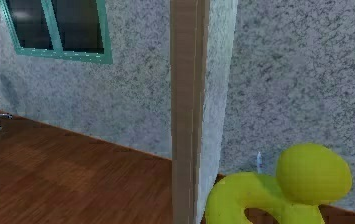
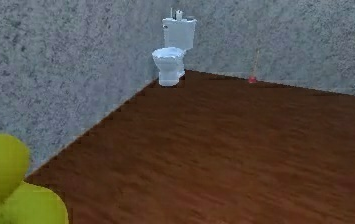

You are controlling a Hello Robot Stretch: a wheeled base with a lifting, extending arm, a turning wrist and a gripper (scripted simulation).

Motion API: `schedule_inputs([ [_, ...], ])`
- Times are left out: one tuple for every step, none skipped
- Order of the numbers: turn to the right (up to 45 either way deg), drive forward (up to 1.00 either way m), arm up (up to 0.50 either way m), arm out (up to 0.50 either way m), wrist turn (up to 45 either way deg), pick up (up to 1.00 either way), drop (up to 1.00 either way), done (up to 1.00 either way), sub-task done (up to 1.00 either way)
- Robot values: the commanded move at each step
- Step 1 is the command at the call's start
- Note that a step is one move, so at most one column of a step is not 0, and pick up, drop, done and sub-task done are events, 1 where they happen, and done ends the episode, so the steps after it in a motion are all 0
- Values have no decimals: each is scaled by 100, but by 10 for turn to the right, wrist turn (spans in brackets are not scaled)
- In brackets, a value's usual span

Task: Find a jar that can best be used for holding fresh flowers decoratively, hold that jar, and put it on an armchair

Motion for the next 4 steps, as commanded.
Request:
schedule_inputs([
  [0, 15, 0, 0, 0, 0, 0, 0, 0],
  [-450, 0, 0, 0, 0, 0, 0, 0, 0],
  [-180, 0, 0, 0, 0, 0, 0, 0, 0],
  [0, 100, 0, 0, 0, 0, 0, 0, 0],
])
